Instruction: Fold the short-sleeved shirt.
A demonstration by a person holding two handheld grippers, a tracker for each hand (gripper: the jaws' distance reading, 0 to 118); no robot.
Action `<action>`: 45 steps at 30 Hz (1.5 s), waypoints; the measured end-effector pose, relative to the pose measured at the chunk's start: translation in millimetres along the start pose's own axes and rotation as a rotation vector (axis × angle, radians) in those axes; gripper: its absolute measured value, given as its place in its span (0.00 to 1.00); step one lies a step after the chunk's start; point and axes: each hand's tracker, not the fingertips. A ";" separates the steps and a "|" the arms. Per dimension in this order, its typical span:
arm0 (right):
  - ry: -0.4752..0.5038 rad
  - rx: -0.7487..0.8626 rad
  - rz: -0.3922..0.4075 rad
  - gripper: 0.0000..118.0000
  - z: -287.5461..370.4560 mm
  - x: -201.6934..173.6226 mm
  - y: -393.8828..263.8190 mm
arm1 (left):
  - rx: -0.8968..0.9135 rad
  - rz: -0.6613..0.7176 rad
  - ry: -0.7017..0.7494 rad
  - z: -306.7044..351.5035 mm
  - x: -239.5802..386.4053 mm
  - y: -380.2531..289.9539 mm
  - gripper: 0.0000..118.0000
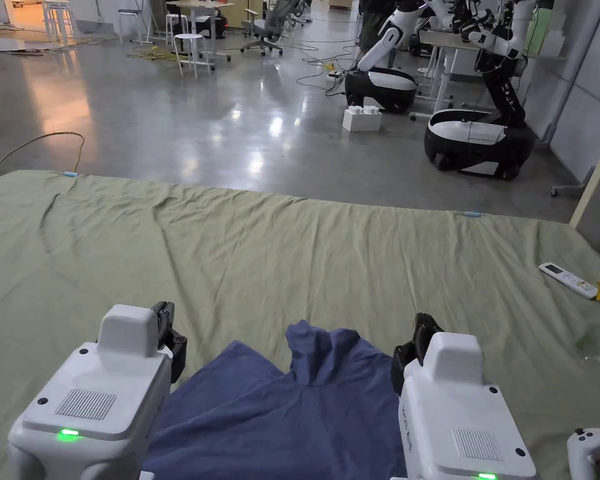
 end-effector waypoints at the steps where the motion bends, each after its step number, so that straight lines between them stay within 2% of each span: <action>1: 0.003 0.002 -0.004 0.01 0.4 0.3 -1.2 | -0.014 0.008 0.002 -1.4 -1.2 -1.9 0.01; 6: 0.007 -0.012 -0.025 0.01 -0.9 2.9 -4.6 | -0.052 0.061 0.000 -4.6 -18.7 -13.1 0.00; 11: 0.017 -0.028 -0.010 0.01 -5.1 3.9 -8.6 | -0.151 0.106 0.039 -7.6 -59.6 -28.9 0.00; 15: 0.022 -0.050 0.002 0.01 -9.8 3.3 -14.2 | -0.273 0.136 0.088 -6.7 -97.3 -44.5 0.00; 20: 0.041 -0.098 0.004 0.01 -18.0 0.6 -25.2 | -0.544 0.229 0.100 -15.7 -142.8 -68.2 0.01; 21: 0.044 -0.106 0.006 0.01 -18.9 0.1 -27.7 | -0.573 0.243 0.123 -17.1 -150.0 -75.2 0.04; 22: 0.047 -0.115 0.008 0.01 -20.1 -0.4 -30.0 | -0.613 0.250 0.135 -18.8 -156.0 -81.6 0.12; 23: 0.052 -0.125 0.009 0.01 -21.5 -1.0 -32.0 | -0.650 0.256 0.142 -19.2 -158.8 -83.1 0.22; 24: 0.054 -0.136 0.010 0.01 -23.1 -2.0 -34.1 | -0.672 0.265 0.142 -20.8 -161.4 -87.3 0.41; 25: 0.058 -0.146 0.010 0.01 -23.9 -2.8 -36.6 | -0.709 0.274 0.136 -22.9 -163.8 -93.0 0.52; 26: 0.061 -0.155 0.011 0.01 -24.7 -3.5 -38.7 | -0.743 0.292 0.129 -25.1 -165.3 -98.3 0.55; 33: 0.067 -0.204 0.027 0.01 -28.1 -5.8 -53.6 | -0.870 0.347 0.166 -47.6 -160.5 -134.3 0.55; 41: 0.060 -0.250 0.030 0.01 -31.0 -5.0 -67.6 | -0.863 0.254 0.212 -49.2 -137.5 -149.4 0.51; 44: 0.065 -0.271 0.023 0.01 -34.1 -6.6 -73.2 | -0.847 0.208 0.193 -41.9 -123.1 -142.0 0.32; 45: 0.069 -0.279 0.018 0.01 -35.5 -7.0 -75.6 | -0.843 0.192 0.174 -41.7 -118.6 -140.7 0.17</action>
